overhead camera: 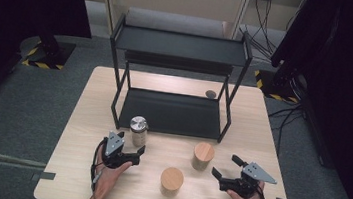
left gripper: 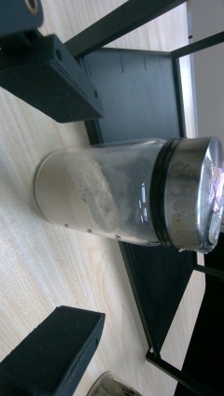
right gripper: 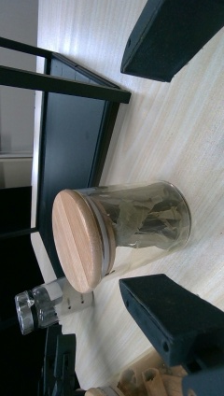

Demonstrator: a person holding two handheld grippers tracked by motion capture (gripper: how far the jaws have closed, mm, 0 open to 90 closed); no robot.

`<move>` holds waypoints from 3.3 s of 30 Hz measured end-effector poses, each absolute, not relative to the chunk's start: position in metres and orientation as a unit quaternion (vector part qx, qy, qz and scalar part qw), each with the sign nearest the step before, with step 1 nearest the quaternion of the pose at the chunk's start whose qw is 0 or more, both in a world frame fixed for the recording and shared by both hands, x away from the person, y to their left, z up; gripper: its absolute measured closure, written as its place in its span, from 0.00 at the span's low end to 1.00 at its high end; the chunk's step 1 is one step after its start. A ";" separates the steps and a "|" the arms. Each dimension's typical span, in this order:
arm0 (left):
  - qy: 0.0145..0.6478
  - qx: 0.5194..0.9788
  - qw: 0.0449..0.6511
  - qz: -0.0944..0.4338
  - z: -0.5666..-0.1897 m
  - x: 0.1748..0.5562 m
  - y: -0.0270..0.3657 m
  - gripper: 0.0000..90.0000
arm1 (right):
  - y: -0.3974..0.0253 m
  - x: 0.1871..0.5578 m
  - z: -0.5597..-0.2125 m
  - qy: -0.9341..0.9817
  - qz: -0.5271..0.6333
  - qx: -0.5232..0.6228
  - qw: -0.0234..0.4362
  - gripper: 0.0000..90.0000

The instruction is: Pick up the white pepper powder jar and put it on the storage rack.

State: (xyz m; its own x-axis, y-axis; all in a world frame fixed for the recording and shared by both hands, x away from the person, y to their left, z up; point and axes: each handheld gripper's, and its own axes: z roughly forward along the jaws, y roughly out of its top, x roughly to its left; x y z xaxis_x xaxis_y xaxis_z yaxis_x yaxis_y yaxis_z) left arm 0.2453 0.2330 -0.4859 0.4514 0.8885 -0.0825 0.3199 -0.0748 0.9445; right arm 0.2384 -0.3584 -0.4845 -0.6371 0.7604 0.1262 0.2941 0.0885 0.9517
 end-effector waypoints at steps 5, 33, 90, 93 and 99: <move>0.444 0.681 0.513 0.276 -0.485 0.247 0.232 0.04 | -0.358 0.238 -0.485 0.708 0.563 0.372 0.207 0.01; 0.448 0.676 0.514 0.281 -0.481 0.254 0.229 0.04 | -0.359 0.239 -0.485 0.706 0.565 0.374 0.205 0.01; 0.438 0.685 0.502 0.296 -0.475 0.278 0.217 0.34 | -0.359 0.239 -0.485 0.707 0.565 0.373 0.205 0.01; 0.436 0.687 0.501 0.293 -0.472 0.279 0.217 0.34 | -0.359 0.239 -0.485 0.707 0.565 0.373 0.205 0.01; 0.437 0.688 0.501 0.289 -0.469 0.281 0.217 0.34 | -0.359 0.239 -0.485 0.707 0.565 0.373 0.205 0.01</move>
